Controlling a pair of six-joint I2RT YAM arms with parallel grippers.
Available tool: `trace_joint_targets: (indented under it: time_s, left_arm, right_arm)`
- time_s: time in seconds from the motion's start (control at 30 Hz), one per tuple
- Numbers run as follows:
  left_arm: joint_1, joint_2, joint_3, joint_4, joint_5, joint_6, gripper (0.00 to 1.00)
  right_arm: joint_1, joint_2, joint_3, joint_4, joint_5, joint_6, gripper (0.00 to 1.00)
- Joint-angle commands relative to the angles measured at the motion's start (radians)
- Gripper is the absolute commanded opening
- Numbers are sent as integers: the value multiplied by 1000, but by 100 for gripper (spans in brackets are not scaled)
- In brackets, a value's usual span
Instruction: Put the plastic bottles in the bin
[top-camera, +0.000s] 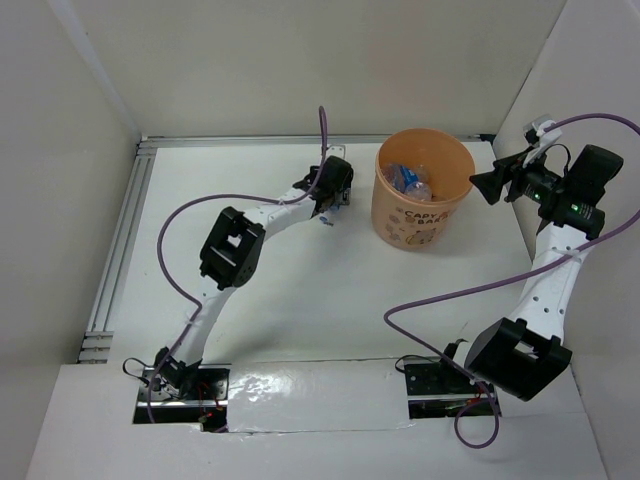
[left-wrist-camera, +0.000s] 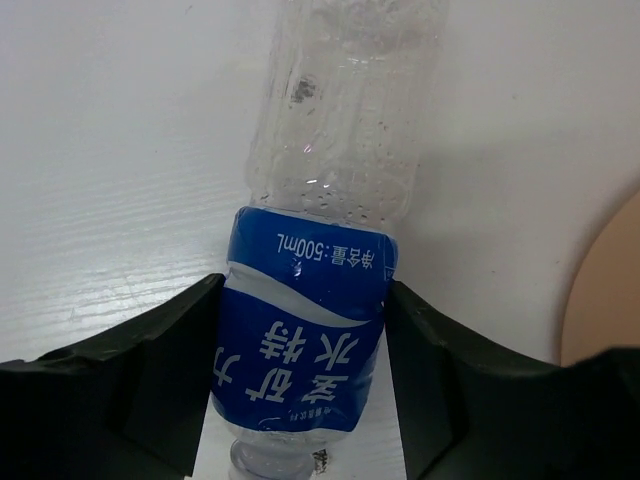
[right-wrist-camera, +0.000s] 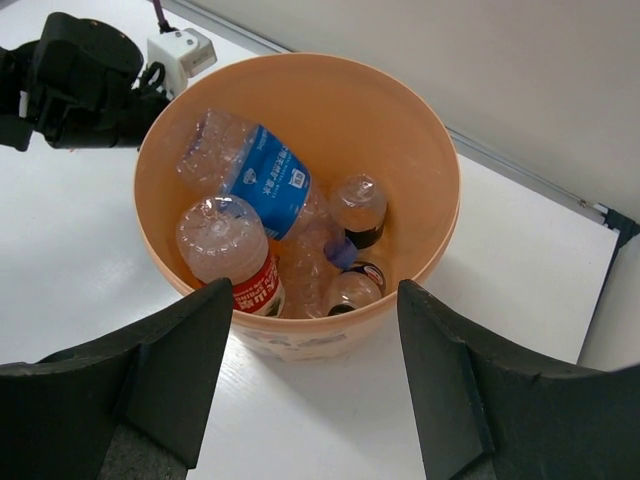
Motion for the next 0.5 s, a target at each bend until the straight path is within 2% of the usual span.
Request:
trace_joint_targets:
  time_s: [0.0, 0.1, 0.13, 0.2, 0.27, 0.3, 0.33, 0.4, 0.43, 0.47]
  left_arm:
    - [14, -15, -40, -31, -57, 1, 49]
    - [15, -80, -89, -21, -57, -28, 24]
    - [15, -103, -103, -21, -57, -39, 11]
    - [15, -213, -165, 8, -43, -48, 3]
    - [5, -319, -237, 101, -7, -59, 0]
    - [5, -435, -312, 145, 10, -59, 0]
    - [-16, -486, -340, 225, 27, -47, 0]
    - [-42, -585, -354, 273, 38, -4, 0]
    - [-70, -601, -354, 293, 53, 16, 0]
    - [-84, -614, -336, 308, 64, 42, 0]
  right_arm:
    - [-7, -8, 7, -3, -45, -1, 74]
    - [-7, -8, 7, -3, -56, -1, 74]
    - [-7, -8, 7, -3, -56, -1, 74]
    - [-16, 1, -3, -3, -56, -1, 72]
    - [-16, 1, -15, -15, -56, -11, 67]
    - [-16, 1, -15, -26, -56, -23, 59]
    - [-16, 1, -30, -36, -56, -24, 52]
    - [-16, 1, -59, -46, -56, -49, 34]
    - [-16, 1, -70, -46, -56, -50, 19]
    - [-16, -9, -90, -46, -56, -60, 15]
